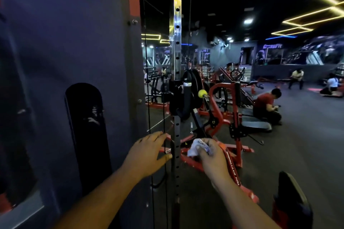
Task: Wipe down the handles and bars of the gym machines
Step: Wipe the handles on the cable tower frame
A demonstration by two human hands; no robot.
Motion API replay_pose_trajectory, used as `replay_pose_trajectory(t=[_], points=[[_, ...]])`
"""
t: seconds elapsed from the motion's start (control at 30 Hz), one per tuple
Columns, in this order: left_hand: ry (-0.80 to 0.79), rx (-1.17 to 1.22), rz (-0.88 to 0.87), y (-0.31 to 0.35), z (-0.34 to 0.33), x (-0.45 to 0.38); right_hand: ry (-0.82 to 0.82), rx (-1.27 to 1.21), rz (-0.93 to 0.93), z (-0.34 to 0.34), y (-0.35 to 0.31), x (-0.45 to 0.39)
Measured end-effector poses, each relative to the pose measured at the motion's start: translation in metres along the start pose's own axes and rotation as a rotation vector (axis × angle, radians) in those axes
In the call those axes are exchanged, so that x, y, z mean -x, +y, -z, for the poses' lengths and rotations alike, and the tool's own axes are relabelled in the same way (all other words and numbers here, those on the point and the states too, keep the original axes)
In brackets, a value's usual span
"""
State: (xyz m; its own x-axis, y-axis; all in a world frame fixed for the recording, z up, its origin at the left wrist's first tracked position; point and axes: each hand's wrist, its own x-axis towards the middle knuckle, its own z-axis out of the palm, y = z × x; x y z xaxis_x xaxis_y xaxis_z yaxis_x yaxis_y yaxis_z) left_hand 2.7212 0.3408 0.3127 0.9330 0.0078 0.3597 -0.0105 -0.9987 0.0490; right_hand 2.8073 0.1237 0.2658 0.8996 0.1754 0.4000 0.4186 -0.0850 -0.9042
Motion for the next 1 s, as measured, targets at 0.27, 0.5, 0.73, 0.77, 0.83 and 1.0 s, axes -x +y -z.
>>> replay_pose_trajectory(t=[0.27,0.5,0.73,0.77,0.83,1.0], points=[[0.139,-0.08,-0.103,-0.006,0.007,-0.175,0.205,0.143,0.567,-0.02,-0.007,-0.188],[0.12,-0.039,-0.153,-0.028,0.013,-0.257,0.14,0.353,0.875,-0.071,0.037,-0.284],[0.093,-0.035,-0.265,-0.05,0.011,-0.279,0.116,0.258,0.799,-0.071,0.093,-0.253],[0.09,-0.026,-0.289,-0.049,0.013,-0.28,0.097,0.21,0.755,-0.067,0.099,-0.245],[0.089,-0.038,-0.335,-0.047,0.02,-0.284,0.14,0.099,0.658,-0.057,0.096,-0.242],[0.096,-0.065,-0.402,-0.048,0.023,-0.294,0.215,-0.181,0.413,-0.061,0.022,-0.277]])
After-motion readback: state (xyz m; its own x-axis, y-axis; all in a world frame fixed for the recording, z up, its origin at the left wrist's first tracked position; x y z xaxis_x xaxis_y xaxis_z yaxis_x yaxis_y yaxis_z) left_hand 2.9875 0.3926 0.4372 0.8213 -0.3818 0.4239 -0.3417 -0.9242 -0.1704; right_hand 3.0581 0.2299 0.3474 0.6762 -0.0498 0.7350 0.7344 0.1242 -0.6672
